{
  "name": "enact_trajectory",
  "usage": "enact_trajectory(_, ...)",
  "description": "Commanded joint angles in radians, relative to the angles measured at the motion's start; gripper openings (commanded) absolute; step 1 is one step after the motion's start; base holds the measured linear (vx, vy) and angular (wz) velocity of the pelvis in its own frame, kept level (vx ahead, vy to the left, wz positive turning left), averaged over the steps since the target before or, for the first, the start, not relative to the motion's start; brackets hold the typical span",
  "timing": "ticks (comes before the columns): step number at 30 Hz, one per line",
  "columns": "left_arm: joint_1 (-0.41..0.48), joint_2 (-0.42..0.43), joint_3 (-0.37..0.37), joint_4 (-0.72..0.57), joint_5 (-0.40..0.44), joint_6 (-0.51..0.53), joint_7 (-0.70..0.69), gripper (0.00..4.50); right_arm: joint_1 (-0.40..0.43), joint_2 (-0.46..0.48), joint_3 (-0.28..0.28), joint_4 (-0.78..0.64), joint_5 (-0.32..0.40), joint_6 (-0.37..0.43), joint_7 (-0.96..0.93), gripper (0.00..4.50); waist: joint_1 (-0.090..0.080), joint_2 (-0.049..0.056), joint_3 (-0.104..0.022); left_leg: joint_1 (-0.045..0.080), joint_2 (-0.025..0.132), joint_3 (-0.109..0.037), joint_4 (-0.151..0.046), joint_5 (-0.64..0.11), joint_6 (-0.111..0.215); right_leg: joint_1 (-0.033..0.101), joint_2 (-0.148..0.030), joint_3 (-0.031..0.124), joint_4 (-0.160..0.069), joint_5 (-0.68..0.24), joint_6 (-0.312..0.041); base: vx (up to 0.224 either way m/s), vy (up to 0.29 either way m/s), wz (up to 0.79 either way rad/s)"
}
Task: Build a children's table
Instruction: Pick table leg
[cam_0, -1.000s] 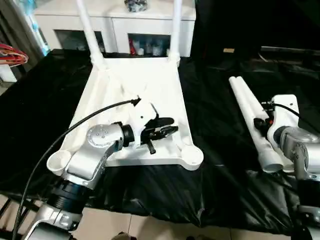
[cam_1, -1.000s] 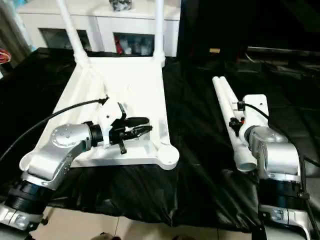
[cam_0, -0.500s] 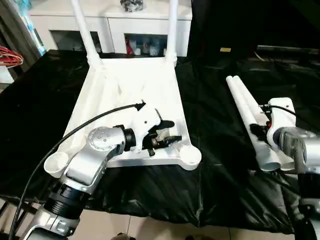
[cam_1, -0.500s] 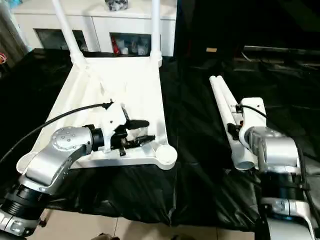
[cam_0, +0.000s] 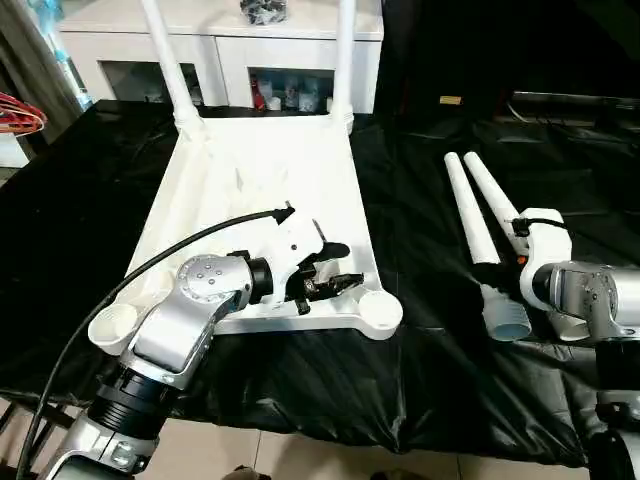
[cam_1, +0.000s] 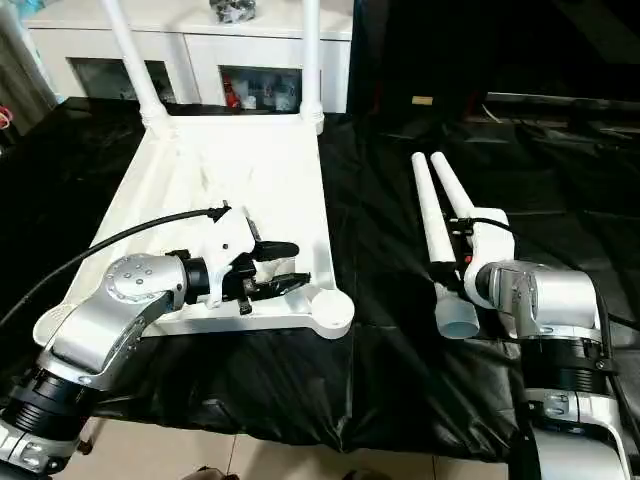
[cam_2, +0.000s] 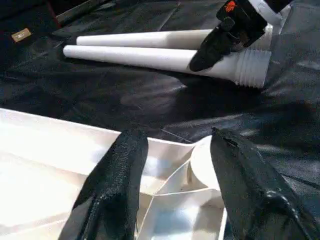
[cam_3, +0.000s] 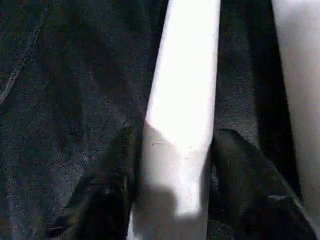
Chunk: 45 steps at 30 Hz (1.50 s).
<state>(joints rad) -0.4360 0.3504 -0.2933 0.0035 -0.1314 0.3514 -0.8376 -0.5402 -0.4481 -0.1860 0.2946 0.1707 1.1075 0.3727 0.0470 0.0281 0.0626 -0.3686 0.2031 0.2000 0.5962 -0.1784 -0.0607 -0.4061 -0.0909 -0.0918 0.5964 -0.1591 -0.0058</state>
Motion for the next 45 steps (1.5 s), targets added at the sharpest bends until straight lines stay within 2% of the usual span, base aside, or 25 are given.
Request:
enact_trajectory(1, -0.008, 0.008, -0.013, -0.029, 0.007, 0.011, -0.008, 2.42, -0.004, -0.007, 0.018, 0.035, 0.012, 0.011, 0.002, 2.04, 0.003, -0.018, -0.078, 0.011, 0.018, -0.012, -0.057, -0.155, 0.007, 0.052, -0.046, 0.048, -0.071, -0.305, -0.169, 0.000, 0.000, 0.00)
enact_trajectory(5, -0.012, 0.009, -0.014, -0.027, 0.006, 0.012, -0.011, 2.42, 0.004, -0.014, 0.038, 0.066, 0.000, -0.001, 0.017, 1.88, 0.002, -0.016, -0.075, 0.015, 0.019, -0.012, -0.058, -0.185, 0.000, 0.049, -0.046, 0.047, -0.076, -0.334, -0.166, 0.000, 0.000, 0.00)
enact_trajectory(7, -0.015, 0.007, -0.014, -0.023, 0.006, 0.011, -0.011, 2.42, 0.003, -0.005, 0.020, 0.087, 0.002, -0.013, 0.008, 1.85, 0.002, -0.017, -0.075, 0.015, 0.018, -0.013, -0.058, -0.196, -0.003, 0.049, -0.047, 0.046, -0.078, -0.351, -0.162, 0.000, 0.000, 0.00)
enact_trajectory(10, -0.034, -0.019, 0.011, 0.002, 0.006, -0.016, 0.025, 2.42, 0.003, 0.015, -0.056, 0.086, 0.033, -0.064, -0.004, 1.85, 0.001, -0.016, -0.074, 0.017, 0.017, -0.014, -0.058, -0.215, -0.009, 0.047, -0.046, 0.044, -0.082, -0.382, -0.150, 0.000, 0.000, 0.00)
enact_trajectory(11, -0.035, -0.020, 0.012, 0.003, 0.006, -0.017, 0.027, 2.42, 0.003, 0.015, -0.058, 0.085, 0.035, -0.065, -0.004, 1.85, 0.000, -0.017, -0.074, 0.017, 0.017, -0.013, -0.058, -0.220, -0.008, 0.047, -0.046, 0.045, -0.084, -0.383, -0.148, 0.000, 0.000, 0.00)
enact_trajectory(12, -0.051, -0.044, 0.035, 0.025, 0.001, -0.024, 0.060, 2.42, 0.006, 0.024, -0.093, 0.059, 0.071, -0.087, 0.019, 1.84, 0.000, -0.018, -0.074, 0.017, 0.017, -0.014, -0.058, -0.222, -0.007, 0.048, -0.046, 0.043, -0.085, -0.388, -0.144, 0.000, 0.000, 0.00)
enact_trajectory(14, -0.070, -0.067, 0.058, 0.055, 0.001, -0.036, 0.096, 2.42, 0.014, 0.033, -0.119, 0.028, 0.112, -0.117, 0.051, 1.84, 0.004, -0.015, -0.076, 0.016, 0.016, -0.014, -0.057, -0.230, 0.000, 0.049, -0.045, 0.041, -0.088, -0.387, -0.137, 0.000, 0.000, 0.00)
enact_trajectory(16, -0.099, -0.104, 0.092, 0.095, -0.010, -0.041, 0.146, 2.42, 0.025, 0.053, -0.158, -0.006, 0.167, -0.151, 0.085, 1.84, 0.007, -0.009, -0.078, 0.014, 0.016, -0.017, -0.057, -0.216, 0.005, 0.051, -0.047, 0.040, -0.084, -0.370, -0.137, 0.000, 0.000, 0.00)
enact_trajectory(17, -0.099, -0.104, 0.092, 0.095, -0.010, -0.041, 0.146, 2.42, 0.025, 0.053, -0.158, -0.006, 0.167, -0.151, 0.085, 1.84, 0.005, -0.012, -0.078, 0.013, 0.015, -0.013, -0.056, -0.214, 0.009, 0.051, -0.044, 0.041, -0.087, -0.363, -0.135, 0.000, 0.000, 0.00)
enact_trajectory(18, -0.117, -0.130, 0.117, 0.118, -0.025, -0.038, 0.176, 2.42, 0.031, 0.068, -0.184, -0.024, 0.198, -0.166, 0.103, 1.84, 0.008, -0.007, -0.080, 0.012, 0.016, -0.017, -0.057, -0.201, 0.011, 0.054, -0.046, 0.039, -0.082, -0.346, -0.144, 0.000, 0.000, 0.00)
enact_trajectory(19, -0.155, -0.180, 0.160, 0.161, -0.065, -0.009, 0.221, 2.42, 0.056, 0.108, -0.231, -0.070, 0.266, -0.251, 0.162, 1.84, 0.008, -0.006, -0.082, 0.010, 0.015, -0.016, -0.055, -0.189, 0.017, 0.055, -0.045, 0.039, -0.079, -0.325, -0.151, 0.000, 0.000, 0.00)
enact_trajectory(20, -0.155, -0.180, 0.160, 0.161, -0.065, -0.009, 0.221, 2.42, 0.056, 0.108, -0.231, -0.070, 0.266, -0.251, 0.162, 1.84, 0.014, -0.007, -0.084, 0.013, 0.014, -0.012, -0.051, -0.194, 0.028, 0.051, -0.047, 0.041, -0.082, -0.311, -0.156, 0.000, 0.000, 0.00)
enact_trajectory(21, -0.166, -0.194, 0.170, 0.172, -0.077, 0.002, 0.228, 2.42, 0.067, 0.121, -0.239, -0.087, 0.282, -0.272, 0.182, 1.84, 0.013, -0.010, -0.085, 0.008, 0.016, -0.016, -0.053, -0.182, 0.034, 0.057, -0.047, 0.039, -0.077, -0.297, -0.163, 0.000, 0.000, 0.00)
enact_trajectory(22, -0.166, -0.194, 0.170, 0.172, -0.077, 0.002, 0.228, 2.42, 0.067, 0.121, -0.239, -0.087, 0.282, -0.272, 0.182, 1.84, 0.015, -0.009, -0.086, 0.004, 0.016, -0.017, -0.054, -0.161, 0.042, 0.059, -0.048, 0.037, -0.074, -0.278, -0.168, 0.000, 0.000, 0.00)
enact_trajectory(23, -0.166, -0.194, 0.170, 0.172, -0.077, 0.002, 0.228, 2.42, 0.067, 0.121, -0.239, -0.087, 0.282, -0.272, 0.182, 1.84, 0.015, -0.010, -0.086, 0.006, 0.017, -0.017, -0.054, -0.156, 0.044, 0.057, -0.047, 0.037, -0.074, -0.271, -0.173, 0.000, 0.000, 0.00)
enact_trajectory(24, -0.183, -0.222, 0.185, 0.191, -0.102, 0.019, 0.234, 2.42, 0.090, 0.139, -0.246, -0.117, 0.315, -0.299, 0.215, 1.84, 0.015, -0.010, -0.086, 0.005, 0.018, -0.016, -0.053, -0.142, 0.050, 0.057, -0.046, 0.038, -0.071, -0.257, -0.182, 0.000, 0.000, 0.00)
enact_trajectory(25, -0.226, -0.294, 0.230, 0.243, -0.155, 0.060, 0.275, 2.42, 0.136, 0.178, -0.239, -0.177, 0.370, -0.316, 0.269, 1.84, 0.019, -0.013, -0.087, 0.006, 0.015, -0.009, -0.049, -0.144, 0.060, 0.057, -0.047, 0.041, -0.073, -0.254, -0.186, 0.000, 0.000, 0.00)
enact_trajectory(26, -0.244, -0.325, 0.256, 0.265, -0.183, 0.085, 0.300, 2.42, 0.153, 0.197, -0.237, -0.204, 0.395, -0.326, 0.294, 1.84, 0.029, -0.008, -0.088, 0.010, 0.018, -0.011, -0.048, -0.146, 0.071, 0.053, -0.049, 0.040, -0.075, -0.252, -0.193, 0.000, 0.000, 0.00)
enact_trajectory(27, -0.254, -0.342, 0.272, 0.278, -0.198, 0.100, 0.316, 2.42, 0.162, 0.207, -0.236, -0.219, 0.409, -0.331, 0.308, 1.84, 0.029, -0.010, -0.088, 0.005, 0.017, -0.011, -0.050, -0.141, 0.076, 0.057, -0.049, 0.038, -0.076, -0.253, -0.192, 0.000, 0.000, 0.00)
enact_trajectory(30, -0.294, -0.390, 0.341, 0.328, -0.272, 0.155, 0.358, 2.42, 0.199, 0.239, -0.212, -0.288, 0.462, -0.327, 0.361, 1.84, 0.039, -0.008, -0.089, 0.003, 0.021, -0.017, -0.051, -0.123, 0.082, 0.057, -0.051, 0.036, -0.073, -0.244, -0.197, 0.000, 0.000, 0.00)
enact_trajectory(33, -0.317, -0.412, 0.366, 0.357, -0.317, 0.179, 0.351, 2.42, 0.217, 0.257, -0.190, -0.328, 0.491, -0.329, 0.392, 1.84, 0.047, -0.010, -0.085, 0.002, 0.017, -0.016, -0.053, -0.139, 0.080, 0.058, -0.052, 0.035, -0.081, -0.295, -0.169, 0.000, 0.000, 0.00)
enact_trajectory(34, -0.326, -0.423, 0.360, 0.358, -0.338, 0.190, 0.325, 2.42, 0.230, 0.266, -0.168, -0.355, 0.517, -0.322, 0.416, 1.84, 0.049, -0.005, -0.084, 0.004, 0.016, -0.017, -0.053, -0.142, 0.074, 0.056, -0.052, 0.034, -0.085, -0.319, -0.156, 0.000, 0.000, 0.00)
enact_trajectory(38, -0.343, -0.460, 0.391, 0.334, -0.400, 0.229, 0.302, 2.42, 0.256, 0.268, -0.133, -0.378, 0.523, -0.324, 0.439, 1.84, 0.053, -0.011, -0.083, 0.005, 0.019, -0.017, -0.056, -0.156, 0.056, 0.055, -0.055, 0.034, -0.087, -0.333, -0.153, 0.000, 0.000, 0.00)
enact_trajectory(41, -0.349, -0.467, 0.374, 0.338, -0.390, 0.234, 0.310, 2.42, 0.273, 0.267, -0.112, -0.401, 0.545, -0.321, 0.466, 1.84, 0.056, -0.007, -0.083, 0.003, 0.020, -0.020, -0.058, -0.159, 0.058, 0.055, -0.054, 0.035, -0.088, -0.339, -0.142, 0.000, 0.000, 0.00)
enact_trajectory(45, -0.356, -0.470, 0.380, 0.355, -0.396, 0.237, 0.328, 2.42, 0.283, 0.257, -0.088, -0.412, 0.546, -0.319, 0.472, 1.83, 0.058, -0.010, -0.082, 0.003, 0.019, -0.019, -0.059, -0.157, 0.051, 0.056, -0.055, 0.035, -0.090, -0.351, -0.125, 0.000, 0.000, 0.00)
